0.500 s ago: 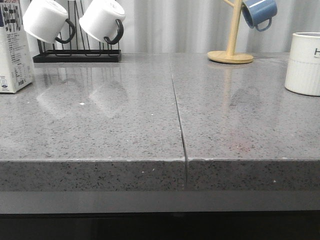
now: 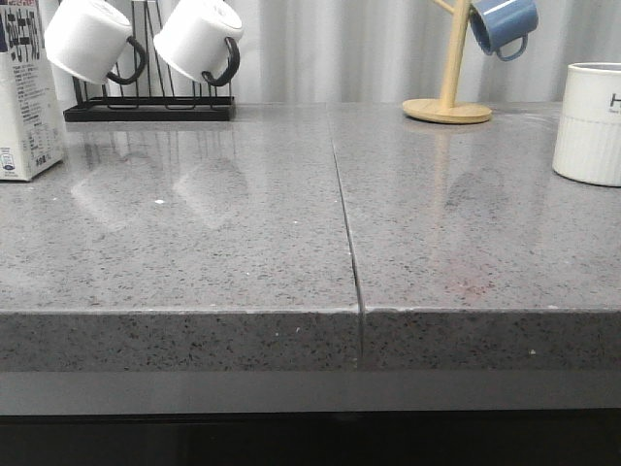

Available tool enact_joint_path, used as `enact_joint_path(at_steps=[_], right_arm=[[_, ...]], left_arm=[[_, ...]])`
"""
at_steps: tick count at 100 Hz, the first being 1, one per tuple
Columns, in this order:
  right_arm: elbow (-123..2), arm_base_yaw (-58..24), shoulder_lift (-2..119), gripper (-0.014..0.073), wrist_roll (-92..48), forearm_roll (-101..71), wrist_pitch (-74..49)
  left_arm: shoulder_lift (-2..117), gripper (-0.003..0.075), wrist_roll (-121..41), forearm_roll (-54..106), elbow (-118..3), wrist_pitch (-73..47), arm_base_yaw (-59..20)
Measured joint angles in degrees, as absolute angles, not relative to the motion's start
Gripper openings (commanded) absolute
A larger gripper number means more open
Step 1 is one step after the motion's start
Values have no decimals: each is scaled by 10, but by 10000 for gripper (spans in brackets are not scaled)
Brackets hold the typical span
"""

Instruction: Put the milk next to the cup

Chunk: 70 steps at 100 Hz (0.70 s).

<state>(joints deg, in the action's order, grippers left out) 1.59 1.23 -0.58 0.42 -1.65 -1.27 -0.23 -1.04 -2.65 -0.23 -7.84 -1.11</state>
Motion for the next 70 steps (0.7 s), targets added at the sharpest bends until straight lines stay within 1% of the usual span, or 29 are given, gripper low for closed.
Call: enact_joint_path(at_steps=[40,51,70], right_arm=[[14,12,-6,-65,4,-16,-15],[-13,12,-6,-65,4,-16,-40],[-87,12,-6,-65,4,-16,-127]], left_arm=[[-2,-20,-10,-27,-2,-78,-11],[-2,-20,-10,-27,-2,-78,-11],[-2,-20,-10,-27,-2,-78,-11]])
